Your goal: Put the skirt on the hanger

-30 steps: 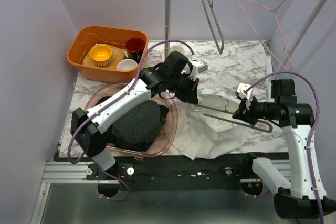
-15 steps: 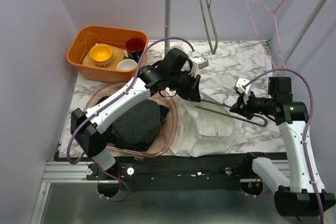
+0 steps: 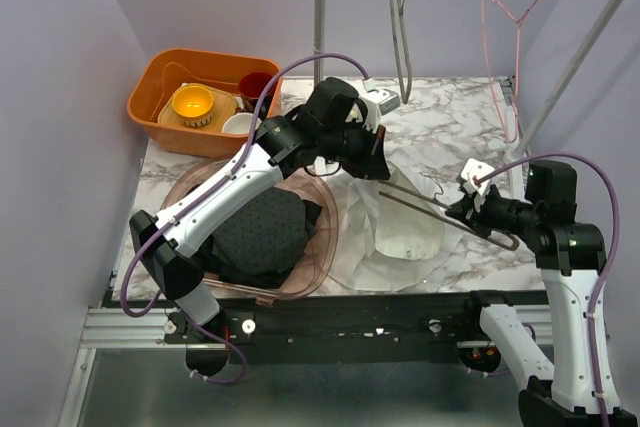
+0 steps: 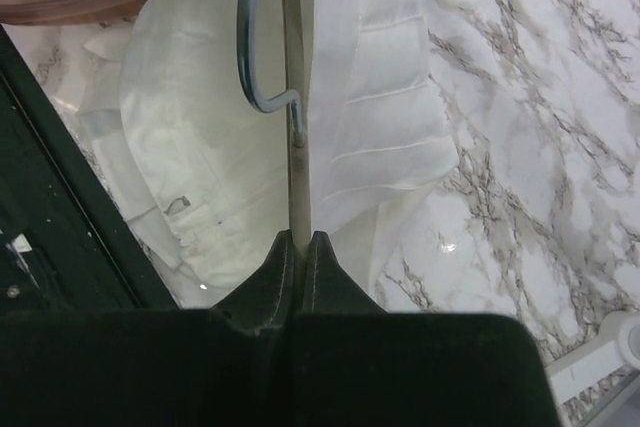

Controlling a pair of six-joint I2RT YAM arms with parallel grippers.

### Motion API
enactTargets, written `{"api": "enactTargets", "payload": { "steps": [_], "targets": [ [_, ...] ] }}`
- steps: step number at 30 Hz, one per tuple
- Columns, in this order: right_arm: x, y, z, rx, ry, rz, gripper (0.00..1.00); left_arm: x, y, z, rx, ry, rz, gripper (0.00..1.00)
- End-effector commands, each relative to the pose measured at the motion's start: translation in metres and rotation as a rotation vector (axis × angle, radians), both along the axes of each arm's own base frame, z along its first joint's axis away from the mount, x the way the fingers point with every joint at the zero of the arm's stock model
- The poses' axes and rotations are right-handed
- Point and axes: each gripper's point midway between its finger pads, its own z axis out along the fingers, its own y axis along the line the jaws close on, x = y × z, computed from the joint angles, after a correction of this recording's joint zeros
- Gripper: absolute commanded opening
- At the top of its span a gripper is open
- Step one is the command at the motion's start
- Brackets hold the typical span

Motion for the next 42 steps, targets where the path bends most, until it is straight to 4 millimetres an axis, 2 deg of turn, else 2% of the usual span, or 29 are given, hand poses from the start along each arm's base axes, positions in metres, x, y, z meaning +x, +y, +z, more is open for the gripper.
{"api": "enactTargets", "payload": {
  "steps": [1, 3, 5, 6, 9, 12, 14, 15, 16, 17, 18, 19, 20, 21, 22, 23, 24, 25, 26, 28, 29, 30, 31, 33, 36, 38, 40, 41, 42],
  "targets": [
    [0.011, 0.010, 0.003, 0.105, 0.066, -0.022, 0.01, -0.025, -0.027, 0.032, -0.093, 0.013, -0.083, 0.00],
    [0.017, 0.018, 0.006, 0.153, 0.060, 0.007, 0.01, -0.033, -0.038, 0.033, -0.097, 0.028, -0.104, 0.00],
    [0.022, 0.024, 0.010, 0.193, 0.054, 0.019, 0.01, -0.031, -0.042, 0.037, -0.104, 0.016, -0.091, 0.00],
    [0.023, 0.025, 0.006, 0.203, 0.066, 0.018, 0.01, -0.032, -0.044, 0.035, -0.103, 0.018, -0.084, 0.00],
    [0.032, 0.023, -0.001, 0.212, 0.070, -0.019, 0.01, -0.025, -0.044, 0.030, -0.104, 0.010, -0.042, 0.00],
    [0.036, 0.022, -0.003, 0.218, 0.056, -0.030, 0.01, -0.023, -0.043, 0.015, -0.096, 0.023, -0.017, 0.01],
    [0.037, 0.023, -0.010, 0.225, 0.075, -0.028, 0.01, -0.020, -0.039, 0.002, -0.068, 0.023, 0.008, 0.18],
    [0.038, 0.023, -0.012, 0.223, 0.080, -0.029, 0.00, -0.020, -0.034, 0.004, -0.067, 0.003, 0.021, 0.36],
    [0.038, 0.023, -0.016, 0.225, 0.094, -0.028, 0.01, -0.015, -0.028, -0.005, -0.037, -0.013, 0.058, 0.44],
    [0.039, 0.023, -0.019, 0.224, 0.102, -0.030, 0.01, -0.012, -0.024, -0.006, -0.027, -0.036, 0.072, 0.51],
    [0.041, 0.024, -0.021, 0.228, 0.110, -0.030, 0.00, -0.012, -0.017, 0.001, -0.035, -0.065, 0.088, 0.62],
    [0.041, 0.024, -0.022, 0.231, 0.118, -0.027, 0.01, -0.007, -0.009, -0.007, -0.005, -0.085, 0.129, 0.68],
    [0.041, 0.025, -0.023, 0.239, 0.123, -0.024, 0.01, -0.005, -0.004, -0.006, -0.002, -0.104, 0.145, 0.72],
    [0.042, 0.026, -0.023, 0.242, 0.126, -0.025, 0.01, -0.008, 0.005, 0.003, -0.016, -0.138, 0.156, 0.80],
    [0.042, 0.026, -0.024, 0.246, 0.130, -0.024, 0.01, -0.006, 0.009, 0.006, -0.028, -0.159, 0.172, 0.83],
    [0.043, 0.026, -0.025, 0.250, 0.133, -0.029, 0.01, -0.003, 0.018, -0.006, 0.002, -0.170, 0.211, 0.84],
    [0.044, 0.026, -0.025, 0.252, 0.133, -0.034, 0.01, -0.005, 0.028, 0.003, -0.009, -0.214, 0.227, 0.87],
    [0.045, 0.026, -0.025, 0.254, 0.130, -0.037, 0.01, -0.004, 0.033, 0.002, -0.006, -0.233, 0.251, 0.87],
    [0.045, 0.026, -0.024, 0.257, 0.130, -0.039, 0.01, 0.000, 0.044, -0.016, 0.039, -0.245, 0.295, 0.88],
    [0.045, 0.026, -0.025, 0.260, 0.132, -0.045, 0.01, -0.003, 0.057, -0.016, 0.036, -0.290, 0.339, 0.89],
    [0.045, 0.026, -0.024, 0.265, 0.130, -0.045, 0.01, -0.005, 0.063, -0.037, 0.075, -0.284, 0.348, 0.89],
    [0.045, 0.026, -0.025, 0.264, 0.131, -0.052, 0.01, -0.006, 0.068, -0.039, 0.079, -0.302, 0.368, 0.92],
    [0.046, 0.026, -0.024, 0.266, 0.128, -0.054, 0.01, -0.012, 0.067, -0.055, 0.100, -0.304, 0.362, 0.93],
    [0.047, 0.025, -0.024, 0.263, 0.129, -0.063, 0.00, -0.011, 0.069, -0.068, 0.134, -0.317, 0.387, 0.97],
    [0.047, 0.025, -0.022, 0.268, 0.130, -0.069, 0.01, -0.014, 0.059, -0.086, 0.158, -0.308, 0.390, 0.99],
    [0.047, 0.024, -0.022, 0.268, 0.131, -0.071, 0.01, -0.012, 0.051, -0.087, 0.152, -0.326, 0.416, 0.99],
    [0.047, 0.024, -0.021, 0.266, 0.126, -0.074, 0.01, -0.002, 0.049, -0.097, 0.198, -0.340, 0.465, 0.99],
    [0.047, 0.024, -0.021, 0.266, 0.126, -0.075, 0.01, 0.002, 0.046, -0.094, 0.200, -0.344, 0.483, 0.99],
    [0.046, 0.024, -0.021, 0.264, 0.124, -0.075, 0.01, 0.007, 0.044, -0.102, 0.222, -0.338, 0.509, 0.98]
  ]
}}
